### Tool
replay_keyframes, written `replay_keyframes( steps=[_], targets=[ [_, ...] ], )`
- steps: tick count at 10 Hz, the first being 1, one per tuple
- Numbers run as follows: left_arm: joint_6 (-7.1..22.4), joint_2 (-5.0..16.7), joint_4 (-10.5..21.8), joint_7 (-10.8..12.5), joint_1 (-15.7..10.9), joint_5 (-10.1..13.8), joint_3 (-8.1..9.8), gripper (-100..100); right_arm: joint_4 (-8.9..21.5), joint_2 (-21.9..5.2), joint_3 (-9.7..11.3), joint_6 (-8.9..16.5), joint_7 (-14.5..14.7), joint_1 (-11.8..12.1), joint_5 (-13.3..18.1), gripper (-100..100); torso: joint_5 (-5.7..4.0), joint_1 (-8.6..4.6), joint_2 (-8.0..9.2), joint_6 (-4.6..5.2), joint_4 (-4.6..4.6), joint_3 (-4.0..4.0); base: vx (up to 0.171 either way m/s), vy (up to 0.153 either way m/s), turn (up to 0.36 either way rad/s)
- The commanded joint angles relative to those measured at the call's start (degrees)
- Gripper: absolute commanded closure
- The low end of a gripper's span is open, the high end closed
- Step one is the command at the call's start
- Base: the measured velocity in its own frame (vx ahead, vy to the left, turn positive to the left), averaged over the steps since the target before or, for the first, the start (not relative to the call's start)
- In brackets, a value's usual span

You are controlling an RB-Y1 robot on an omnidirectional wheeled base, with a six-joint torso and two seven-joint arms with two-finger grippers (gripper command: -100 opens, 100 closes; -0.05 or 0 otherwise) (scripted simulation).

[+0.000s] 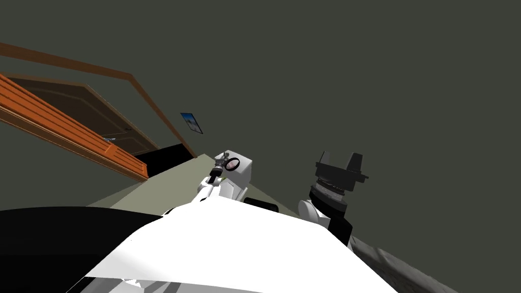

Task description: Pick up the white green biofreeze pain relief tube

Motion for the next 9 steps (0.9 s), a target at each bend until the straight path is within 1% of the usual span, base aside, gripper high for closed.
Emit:
replay_keyframes(
  steps=[1,2,3,4,5,6,7,8,9],
  targets=[
    [-0.7,1.5,-0.1,0.9,1.9,1.1,-0.1,100,0.0,0.0,0.0,0.0,0.0,0.0,0.0,0,0.0,0.0,0.0,0.0,0.0,0.0,0.021,-0.084,-0.06],
    [-2.5,4.2,2.1,1.8,3.3,3.4,0.04,100,0.0,0.0,0.0,0.0,0.0,0.0,0.0,0,0.01,0.08,0.0,-0.04,-0.01,0.0,0.027,-0.102,-0.147],
    [-2.5,4.6,2.1,1.8,3.3,3.4,0.04,100,0.0,0.0,0.0,0.0,0.0,0.0,0.0,0,0.02,0.05,-0.02,0.0,-0.01,-0.01,0.023,-0.083,-0.084],
    [-4.3,7.1,4.2,2.8,4.7,5.7,0.18,100,0.0,0.0,0.0,0.0,0.0,0.0,0.0,0,0.07,0.09,-0.01,-0.03,-0.04,-0.03,0.041,-0.102,-0.162],
    [-4.3,7.7,4.2,2.8,4.7,5.7,0.18,100,0.0,0.0,0.0,0.0,0.0,0.0,0.0,0,0.11,0.1,-0.03,-0.07,-0.09,-0.06,0.032,-0.088,-0.059],
    [-6.2,9.6,6.4,3.7,6.1,8.0,0.32,100,0.0,0.0,0.0,0.0,0.0,0.0,0.0,0,0.09,0.11,-0.01,-0.08,-0.07,-0.04,0.037,-0.115,-0.149],
    [-6.2,10.8,6.4,3.7,6.1,8.0,0.32,100,0.0,0.0,0.0,0.0,0.0,0.0,0.0,0,0.12,0.08,-0.04,-0.05,-0.09,-0.06,0.02,-0.086,-0.071],
    [-6.2,10.8,6.8,3.7,6.1,8.0,0.32,100,0.0,0.0,0.0,0.0,0.0,0.0,0.0,0,0.08,0.16,0.0,-0.07,-0.06,-0.03,0.001,-0.022,0.006],
    [-6.2,10.8,6.4,3.7,6.1,8.0,0.32,100,0.0,0.0,0.0,0.0,0.0,0.0,0.0,0,0.12,0.3,0.09,-0.09,-0.05,0.02,-0.007,0.007,0.01]
  ],
)
